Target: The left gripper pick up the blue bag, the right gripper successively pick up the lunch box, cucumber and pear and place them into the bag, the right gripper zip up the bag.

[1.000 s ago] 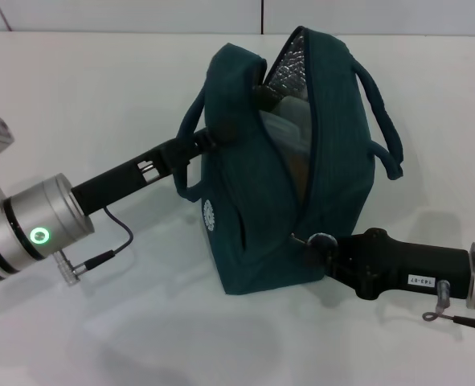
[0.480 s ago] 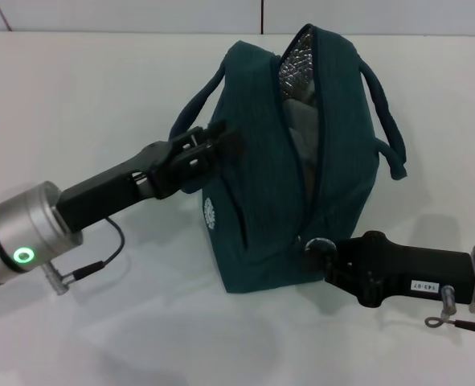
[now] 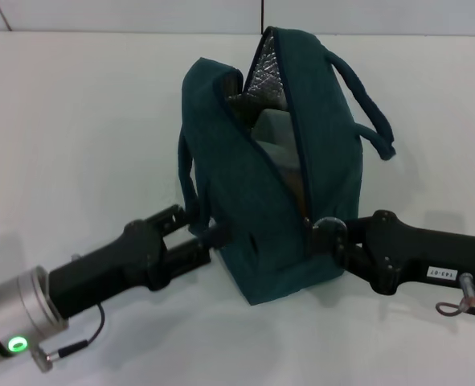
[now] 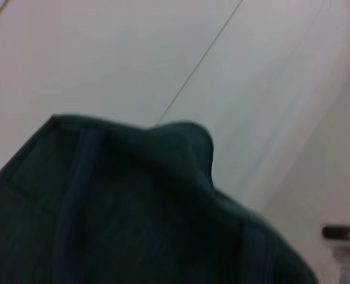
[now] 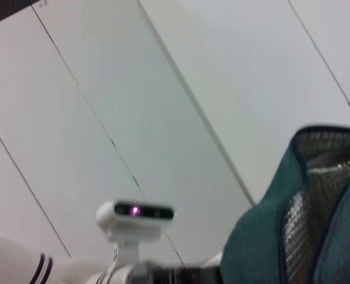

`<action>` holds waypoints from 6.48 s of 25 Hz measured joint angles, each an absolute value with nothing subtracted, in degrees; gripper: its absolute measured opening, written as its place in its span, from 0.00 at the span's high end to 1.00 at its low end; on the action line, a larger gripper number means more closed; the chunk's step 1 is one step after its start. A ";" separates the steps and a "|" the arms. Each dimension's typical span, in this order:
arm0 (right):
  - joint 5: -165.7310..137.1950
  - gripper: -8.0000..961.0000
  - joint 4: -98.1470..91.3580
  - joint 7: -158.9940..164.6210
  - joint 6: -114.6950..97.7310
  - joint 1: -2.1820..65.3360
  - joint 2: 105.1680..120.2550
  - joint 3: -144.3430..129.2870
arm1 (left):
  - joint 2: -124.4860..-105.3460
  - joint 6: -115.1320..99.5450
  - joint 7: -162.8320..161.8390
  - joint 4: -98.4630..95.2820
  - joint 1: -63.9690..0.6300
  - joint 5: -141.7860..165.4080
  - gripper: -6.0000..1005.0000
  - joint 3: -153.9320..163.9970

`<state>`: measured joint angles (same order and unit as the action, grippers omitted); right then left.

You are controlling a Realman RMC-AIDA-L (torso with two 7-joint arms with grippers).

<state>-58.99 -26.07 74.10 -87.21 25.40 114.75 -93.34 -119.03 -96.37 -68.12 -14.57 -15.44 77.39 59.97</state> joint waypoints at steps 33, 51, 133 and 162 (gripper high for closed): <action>-58.60 0.97 -25.67 72.12 -88.20 29.35 115.47 -88.14 | -119.60 -95.72 -51.62 -6.74 -14.07 64.38 0.30 61.71; -58.52 0.97 -23.98 71.06 -87.14 30.89 115.82 -88.15 | -116.43 -95.39 -55.47 -16.84 -13.81 63.98 0.30 59.40; -58.44 0.95 -25.53 71.63 -85.41 35.21 115.66 -89.59 | -120.37 -93.26 -38.47 7.49 -21.00 71.77 0.78 54.76; -57.22 0.95 -25.22 72.96 -90.20 32.39 115.03 -81.67 | -118.50 -96.76 -39.37 -2.24 -17.73 72.73 0.93 65.01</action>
